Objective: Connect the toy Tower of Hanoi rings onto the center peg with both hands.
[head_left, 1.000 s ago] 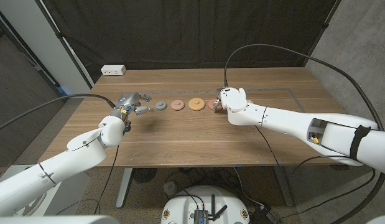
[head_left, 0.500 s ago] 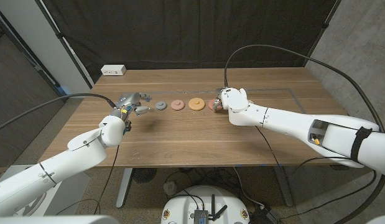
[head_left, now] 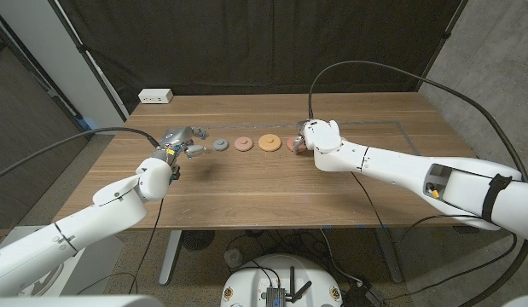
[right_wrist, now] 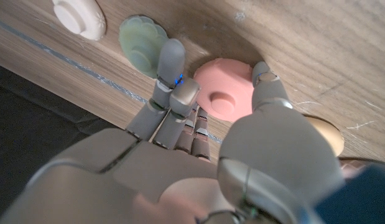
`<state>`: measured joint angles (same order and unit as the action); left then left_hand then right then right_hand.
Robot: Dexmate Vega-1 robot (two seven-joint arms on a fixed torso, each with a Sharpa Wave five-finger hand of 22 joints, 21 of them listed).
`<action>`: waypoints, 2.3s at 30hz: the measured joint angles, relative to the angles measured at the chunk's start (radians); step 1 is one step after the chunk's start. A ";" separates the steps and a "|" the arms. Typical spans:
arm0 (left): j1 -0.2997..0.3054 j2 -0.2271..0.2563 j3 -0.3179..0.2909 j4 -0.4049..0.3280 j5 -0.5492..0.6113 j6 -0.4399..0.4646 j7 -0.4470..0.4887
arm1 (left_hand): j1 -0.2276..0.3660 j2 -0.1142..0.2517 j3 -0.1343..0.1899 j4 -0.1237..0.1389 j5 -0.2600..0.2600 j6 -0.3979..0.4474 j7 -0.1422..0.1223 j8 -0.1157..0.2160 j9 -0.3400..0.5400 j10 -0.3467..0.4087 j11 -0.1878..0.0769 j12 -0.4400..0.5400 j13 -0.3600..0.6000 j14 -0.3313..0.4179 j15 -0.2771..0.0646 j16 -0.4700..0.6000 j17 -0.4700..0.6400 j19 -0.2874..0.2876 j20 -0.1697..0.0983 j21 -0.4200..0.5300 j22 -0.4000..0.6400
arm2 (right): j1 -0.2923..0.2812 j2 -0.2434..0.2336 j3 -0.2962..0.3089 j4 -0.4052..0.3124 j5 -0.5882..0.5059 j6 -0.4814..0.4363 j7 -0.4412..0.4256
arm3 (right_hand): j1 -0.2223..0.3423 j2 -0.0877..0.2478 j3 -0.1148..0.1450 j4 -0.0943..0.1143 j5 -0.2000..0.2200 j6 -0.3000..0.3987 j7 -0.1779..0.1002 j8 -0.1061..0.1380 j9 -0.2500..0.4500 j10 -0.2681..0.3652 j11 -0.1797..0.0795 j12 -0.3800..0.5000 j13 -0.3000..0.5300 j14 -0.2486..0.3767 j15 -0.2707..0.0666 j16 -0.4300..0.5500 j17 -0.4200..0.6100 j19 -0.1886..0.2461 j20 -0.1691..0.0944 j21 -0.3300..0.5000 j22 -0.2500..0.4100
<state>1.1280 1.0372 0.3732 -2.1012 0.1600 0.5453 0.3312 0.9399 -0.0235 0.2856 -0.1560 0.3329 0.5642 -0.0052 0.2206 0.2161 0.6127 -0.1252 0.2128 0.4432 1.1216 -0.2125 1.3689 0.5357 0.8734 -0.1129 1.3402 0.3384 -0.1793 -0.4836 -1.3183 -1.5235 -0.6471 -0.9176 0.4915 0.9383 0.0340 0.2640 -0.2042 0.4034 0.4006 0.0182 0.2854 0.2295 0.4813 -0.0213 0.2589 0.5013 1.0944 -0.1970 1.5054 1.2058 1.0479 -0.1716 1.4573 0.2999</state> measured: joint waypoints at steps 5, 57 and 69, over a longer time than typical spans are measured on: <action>-0.001 0.000 0.001 0.000 0.001 0.000 -0.001 | 0.000 0.000 0.000 0.000 0.000 0.000 0.000 0.000 0.000 0.000 0.000 0.000 0.000 0.000 0.000 0.000 0.000 0.000 0.000 0.000 -0.005 | -0.002 -0.004 0.004 -0.011 -0.002 -0.003 0.003 | 0.000 0.000 0.004 -0.004 0.005 0.000 0.000 0.000 0.000 0.000 0.000 0.000 0.000 0.007 -0.003 0.004 0.009 0.005 -0.005 0.002 0.000; 0.031 0.014 -0.022 -0.028 0.006 0.009 0.014 | 0.000 0.000 0.000 0.000 0.004 0.002 -0.002 -0.008 0.005 0.000 0.000 0.000 0.000 0.000 0.000 0.004 0.005 -0.016 0.005 0.047 -0.029 | -0.012 -0.044 0.073 -0.172 -0.063 0.002 0.062 | 0.000 0.000 0.025 -0.025 0.038 0.032 0.032 0.012 -0.005 0.037 0.038 -0.003 0.000 0.051 -0.027 0.015 0.016 0.036 -0.021 0.019 -0.016; 0.075 0.023 -0.054 -0.045 0.001 0.021 0.036 | 0.000 0.000 0.003 -0.003 0.008 0.005 -0.005 -0.008 0.005 0.004 0.005 -0.001 0.000 0.000 0.000 0.004 0.006 -0.025 0.011 0.068 -0.041 | -0.014 -0.023 0.088 -0.158 -0.052 0.051 0.049 | 0.000 0.000 0.033 -0.033 0.045 0.037 0.037 0.014 -0.005 0.044 0.044 -0.005 0.000 0.051 -0.026 0.007 0.011 0.048 -0.026 0.019 -0.022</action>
<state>1.2026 1.0601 0.3197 -2.1465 0.1611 0.5665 0.3674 0.9399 -0.0235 0.2884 -0.1589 0.3406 0.5693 -0.0104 0.2128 0.2209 0.6172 -0.1206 0.2114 0.4428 1.1216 -0.2125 1.3727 0.5420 0.8483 -0.1021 1.4082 0.2975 -0.1934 -0.5062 -1.2305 -1.6814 -0.6991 -0.8668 0.5403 0.9383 0.0340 0.2969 -0.2372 0.4479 0.4380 0.0555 0.2998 0.2246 0.5257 0.0232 0.2542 0.5014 1.1456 -0.2235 1.5124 1.2172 1.0958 -0.1980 1.4760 0.2783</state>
